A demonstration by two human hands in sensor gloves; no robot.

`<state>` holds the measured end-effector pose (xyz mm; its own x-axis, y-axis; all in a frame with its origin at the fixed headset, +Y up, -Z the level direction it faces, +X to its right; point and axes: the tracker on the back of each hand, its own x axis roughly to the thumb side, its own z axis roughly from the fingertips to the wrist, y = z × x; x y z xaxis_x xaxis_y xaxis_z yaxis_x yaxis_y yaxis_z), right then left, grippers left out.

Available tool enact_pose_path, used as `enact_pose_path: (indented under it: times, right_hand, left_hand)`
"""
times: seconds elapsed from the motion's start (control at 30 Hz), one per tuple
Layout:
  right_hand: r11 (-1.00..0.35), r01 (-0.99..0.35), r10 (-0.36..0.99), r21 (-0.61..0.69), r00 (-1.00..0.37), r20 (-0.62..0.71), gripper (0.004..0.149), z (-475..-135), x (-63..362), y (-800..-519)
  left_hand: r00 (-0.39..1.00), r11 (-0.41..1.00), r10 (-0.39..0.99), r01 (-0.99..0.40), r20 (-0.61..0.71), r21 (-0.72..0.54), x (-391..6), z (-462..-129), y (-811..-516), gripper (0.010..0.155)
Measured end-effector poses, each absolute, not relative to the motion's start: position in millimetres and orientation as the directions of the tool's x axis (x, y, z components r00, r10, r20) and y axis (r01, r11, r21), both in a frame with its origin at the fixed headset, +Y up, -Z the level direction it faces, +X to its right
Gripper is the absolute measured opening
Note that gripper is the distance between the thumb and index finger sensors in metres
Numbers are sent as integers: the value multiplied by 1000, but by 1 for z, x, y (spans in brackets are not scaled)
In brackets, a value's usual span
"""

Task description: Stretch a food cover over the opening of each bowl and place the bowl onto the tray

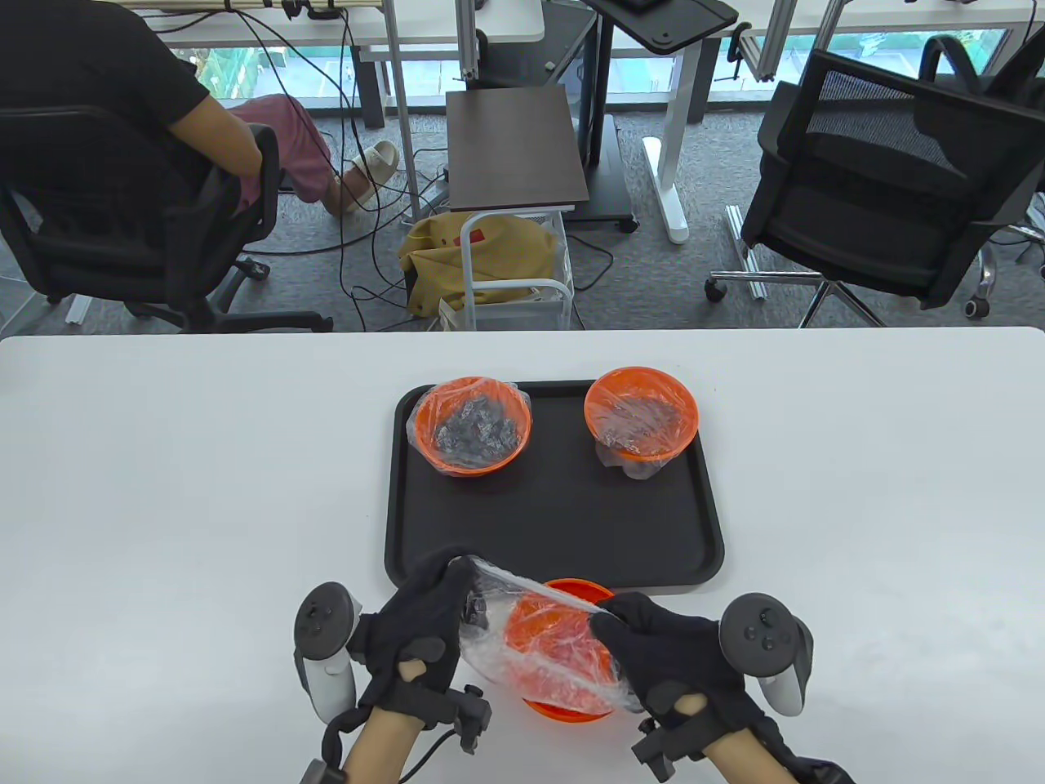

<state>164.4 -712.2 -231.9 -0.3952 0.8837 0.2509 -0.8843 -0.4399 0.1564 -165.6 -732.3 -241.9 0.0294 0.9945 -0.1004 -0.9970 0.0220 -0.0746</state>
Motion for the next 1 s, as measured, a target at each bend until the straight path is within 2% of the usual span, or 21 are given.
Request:
enact_pose_path:
  times: [0.1,0.2,0.27,0.37,0.53,0.67,0.8,0.87,1.0]
  right_hand:
    - [-467,-879,865,97,-431,256,46,-231,172,-710]
    - [-550,-834,812,53,-518,269,46,-226,174,-708]
    - [-644,-765,735,14,-615,285,47,-221,173,-707]
    - [-714,-699,663,-23,-687,298,47,-217,171,-707]
    - [-732,-681,652,-19,-709,269,46,-218,173,-713]
    - [-736,-677,660,13,-713,239,46,-219,178,-716]
    - [-772,-635,626,19,-755,197,46,-215,180,-721]
    - [-807,-590,578,-15,-795,185,46,-211,180,-722]
    - [-905,-413,390,-104,-901,191,46,-199,177,-724]
  left_hand:
    - [167,160,979,-985,-115,-64,-163,-238,-732,46]
    - [316,310,939,-948,-136,-67,-159,-233,-732,46]
    - [419,414,898,-908,-136,-60,-155,-229,-731,47]
    - [545,544,827,-837,-138,-47,-151,-224,-729,47]
    - [606,610,782,-792,-143,-22,-147,-219,-730,48]
    - [605,606,773,-793,-191,-60,-146,-214,-737,48]
    - [661,662,718,-745,-217,-79,-139,-207,-743,49]
    - [704,707,678,-703,-212,-72,-134,-203,-744,49]
    - [791,795,580,-602,-196,-78,-123,-198,-749,49]
